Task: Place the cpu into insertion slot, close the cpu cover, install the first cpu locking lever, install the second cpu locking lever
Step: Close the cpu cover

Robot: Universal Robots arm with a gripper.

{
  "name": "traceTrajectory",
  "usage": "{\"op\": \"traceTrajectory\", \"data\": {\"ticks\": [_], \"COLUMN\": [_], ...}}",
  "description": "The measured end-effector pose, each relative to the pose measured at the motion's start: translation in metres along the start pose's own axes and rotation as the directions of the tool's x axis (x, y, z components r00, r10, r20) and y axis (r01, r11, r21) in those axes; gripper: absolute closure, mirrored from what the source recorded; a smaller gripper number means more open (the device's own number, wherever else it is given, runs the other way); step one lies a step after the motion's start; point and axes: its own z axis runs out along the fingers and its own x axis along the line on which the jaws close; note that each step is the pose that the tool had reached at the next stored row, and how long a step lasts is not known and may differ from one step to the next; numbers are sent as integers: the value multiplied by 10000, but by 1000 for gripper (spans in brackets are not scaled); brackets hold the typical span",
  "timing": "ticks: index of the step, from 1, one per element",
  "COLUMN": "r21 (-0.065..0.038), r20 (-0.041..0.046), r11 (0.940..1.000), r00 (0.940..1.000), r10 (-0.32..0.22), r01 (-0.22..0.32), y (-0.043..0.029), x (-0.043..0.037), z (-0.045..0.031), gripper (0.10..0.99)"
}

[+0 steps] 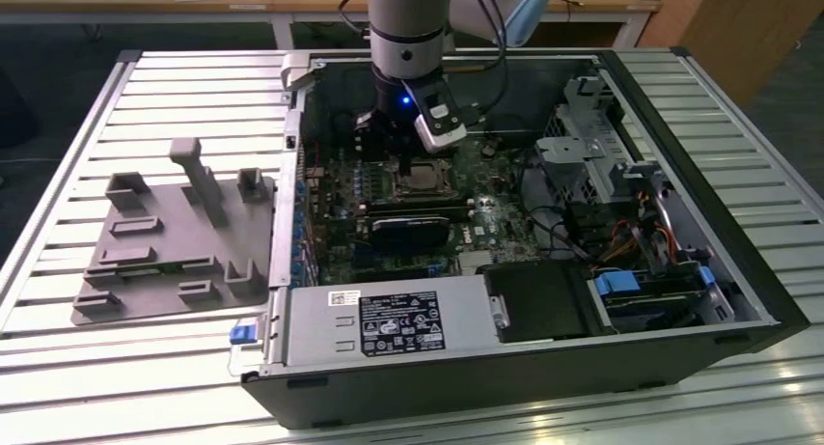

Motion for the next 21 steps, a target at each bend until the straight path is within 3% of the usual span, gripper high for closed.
{"op": "traceTrajectory", "data": {"ticks": [10, 15, 21], "r21": [4, 4, 3], "r20": [-13, -13, -12], "r11": [10000, 10000, 10000], "r00": [10000, 10000, 10000], "r10": [2, 3, 3], "r01": [-2, -3, -3], "y": [28, 31, 39], "x": [-238, -252, -257], "z": [9, -8, -154], "gripper": [984, 984, 984]}}
